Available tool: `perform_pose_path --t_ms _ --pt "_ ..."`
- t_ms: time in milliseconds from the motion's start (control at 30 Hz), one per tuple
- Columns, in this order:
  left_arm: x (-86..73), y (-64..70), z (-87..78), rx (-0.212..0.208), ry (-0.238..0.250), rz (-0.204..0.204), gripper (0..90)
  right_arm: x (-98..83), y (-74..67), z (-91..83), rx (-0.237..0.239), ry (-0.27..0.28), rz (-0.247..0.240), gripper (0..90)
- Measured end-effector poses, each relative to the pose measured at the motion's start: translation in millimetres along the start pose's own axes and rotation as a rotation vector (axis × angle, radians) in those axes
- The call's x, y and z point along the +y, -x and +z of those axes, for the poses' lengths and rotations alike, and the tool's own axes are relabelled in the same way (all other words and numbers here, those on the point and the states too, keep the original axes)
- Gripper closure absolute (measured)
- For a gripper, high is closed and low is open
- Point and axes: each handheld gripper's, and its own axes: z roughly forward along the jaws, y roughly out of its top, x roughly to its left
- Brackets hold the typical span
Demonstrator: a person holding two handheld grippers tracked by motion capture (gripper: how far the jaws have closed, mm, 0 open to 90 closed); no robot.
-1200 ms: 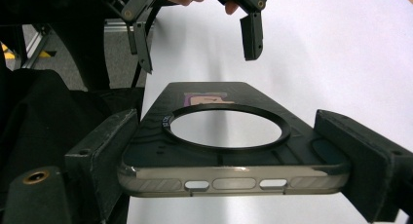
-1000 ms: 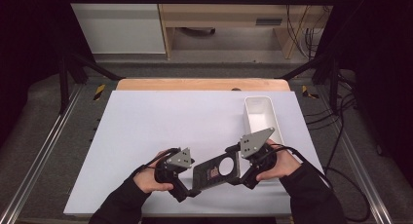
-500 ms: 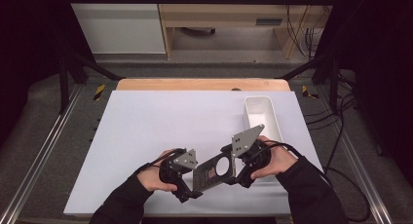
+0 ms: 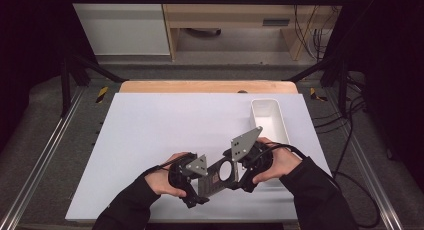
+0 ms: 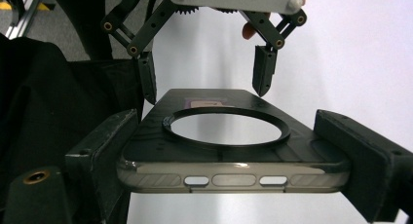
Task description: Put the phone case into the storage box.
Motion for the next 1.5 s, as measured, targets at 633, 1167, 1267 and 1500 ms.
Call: perform_pose_path --t_ms 633,1167,1267,1500 --pt "4.3 0.2 15.2 -0.015 -0.089 0.039 4.1 11.5 -1.7 6.9 0.013 -0.041 -0.028 12.1" --pt "6.4 1.1 16.3 0.007 -0.095 0.051 11.6 11.5 -1.2 7.2 0.013 -0.040 -0.025 11.9" --pt "5.7 0.6 15.8 0.007 -0.091 0.047 11.7 11.7 -1.0 7.5 0.011 -0.039 -0.024 11.7" --pt "5.5 0.5 15.8 0.014 -0.078 0.046 11.9 11.8 -0.7 7.3 0.005 -0.036 -0.021 11.4"
